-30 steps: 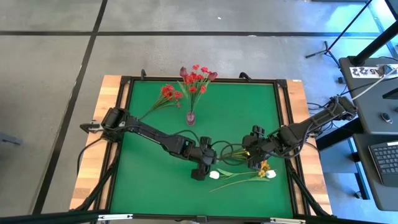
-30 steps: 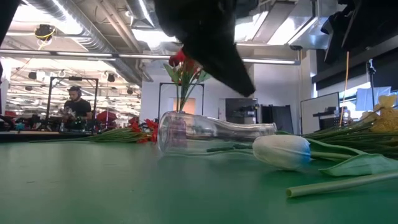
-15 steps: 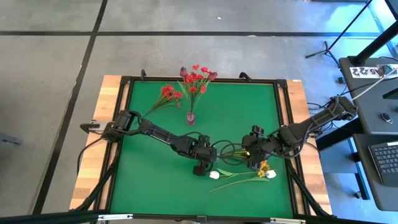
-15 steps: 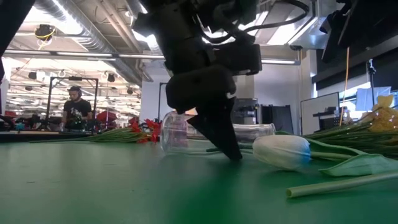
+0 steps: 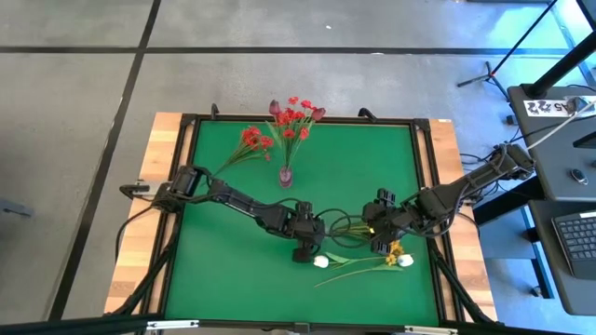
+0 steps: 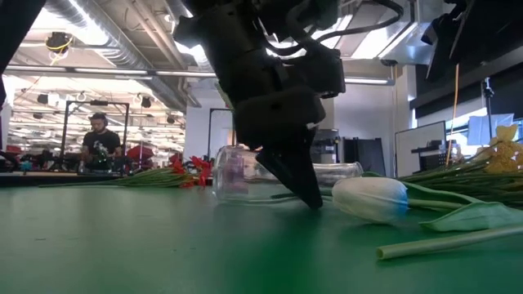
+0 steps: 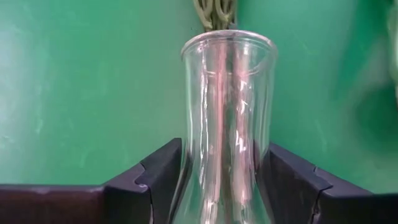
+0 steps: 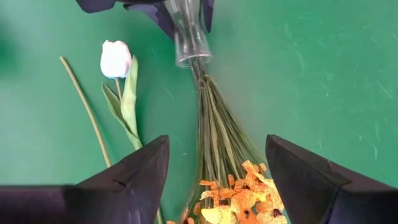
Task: Sort flowers into vase by color
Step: Adjust the transparent vase
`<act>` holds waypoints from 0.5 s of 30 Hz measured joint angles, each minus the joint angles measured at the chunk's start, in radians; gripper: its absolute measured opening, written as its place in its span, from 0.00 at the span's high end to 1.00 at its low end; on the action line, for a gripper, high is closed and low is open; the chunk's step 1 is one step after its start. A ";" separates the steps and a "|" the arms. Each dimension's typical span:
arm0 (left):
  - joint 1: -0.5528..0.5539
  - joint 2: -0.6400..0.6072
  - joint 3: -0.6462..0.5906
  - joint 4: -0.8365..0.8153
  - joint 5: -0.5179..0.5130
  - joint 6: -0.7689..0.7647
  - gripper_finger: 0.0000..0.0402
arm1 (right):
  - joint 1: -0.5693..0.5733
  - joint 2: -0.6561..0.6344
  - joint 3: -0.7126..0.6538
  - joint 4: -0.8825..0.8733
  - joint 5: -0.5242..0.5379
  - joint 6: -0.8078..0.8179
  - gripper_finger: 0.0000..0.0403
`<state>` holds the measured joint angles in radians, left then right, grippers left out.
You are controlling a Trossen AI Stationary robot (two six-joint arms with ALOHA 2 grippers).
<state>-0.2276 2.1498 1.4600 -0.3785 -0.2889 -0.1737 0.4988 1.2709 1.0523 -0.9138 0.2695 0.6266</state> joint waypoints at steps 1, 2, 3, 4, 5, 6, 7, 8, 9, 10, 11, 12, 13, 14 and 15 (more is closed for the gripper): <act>0.000 0.000 0.000 0.007 -0.010 -0.001 0.51 | 0.000 -0.002 0.000 0.000 0.000 0.000 0.34; 0.000 0.000 0.000 0.017 -0.016 -0.002 0.51 | 0.000 -0.007 0.000 0.000 0.001 0.000 0.34; 0.000 0.000 0.000 0.029 -0.020 -0.003 0.51 | 0.003 -0.013 0.000 0.004 0.004 0.000 0.34; 0.001 0.000 -0.001 0.040 -0.021 -0.003 0.51 | 0.010 -0.023 0.000 0.009 0.016 0.000 0.34; 0.001 0.000 0.000 0.054 -0.021 -0.003 0.51 | 0.020 -0.034 0.000 0.009 0.033 0.001 0.34; 0.001 0.000 -0.001 0.064 -0.020 -0.004 0.51 | 0.031 -0.045 0.000 0.011 0.050 0.001 0.34; 0.001 0.001 -0.001 0.077 -0.020 -0.004 0.51 | 0.042 -0.058 0.000 0.016 0.063 0.001 0.34; 0.001 0.001 -0.001 0.090 -0.020 -0.004 0.51 | 0.055 -0.071 0.000 0.021 0.078 0.004 0.34; 0.001 0.001 -0.001 0.103 -0.020 -0.004 0.51 | 0.069 -0.084 0.000 0.024 0.093 0.013 0.34; 0.001 0.001 -0.001 0.120 -0.019 -0.004 0.51 | 0.083 -0.098 0.000 0.025 0.111 0.023 0.34; 0.001 0.001 -0.001 0.139 -0.019 -0.004 0.51 | 0.098 -0.111 0.000 0.025 0.130 0.031 0.34; 0.001 0.001 -0.001 0.154 -0.019 -0.004 0.51 | 0.112 -0.122 0.001 0.026 0.151 0.042 0.34; 0.000 0.001 -0.001 0.166 -0.019 -0.004 0.51 | 0.127 -0.130 0.001 0.026 0.169 0.050 0.34; 0.000 0.001 -0.001 0.180 -0.018 -0.004 0.51 | 0.142 -0.137 0.001 0.024 0.186 0.057 0.34; 0.000 0.001 -0.001 0.193 -0.019 -0.004 0.51 | 0.157 -0.143 0.001 0.025 0.203 0.065 0.34</act>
<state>-0.2272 2.1506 1.4593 -0.1858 -0.3077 -0.1776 0.6562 1.1277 1.0531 -0.8888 0.4725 0.6917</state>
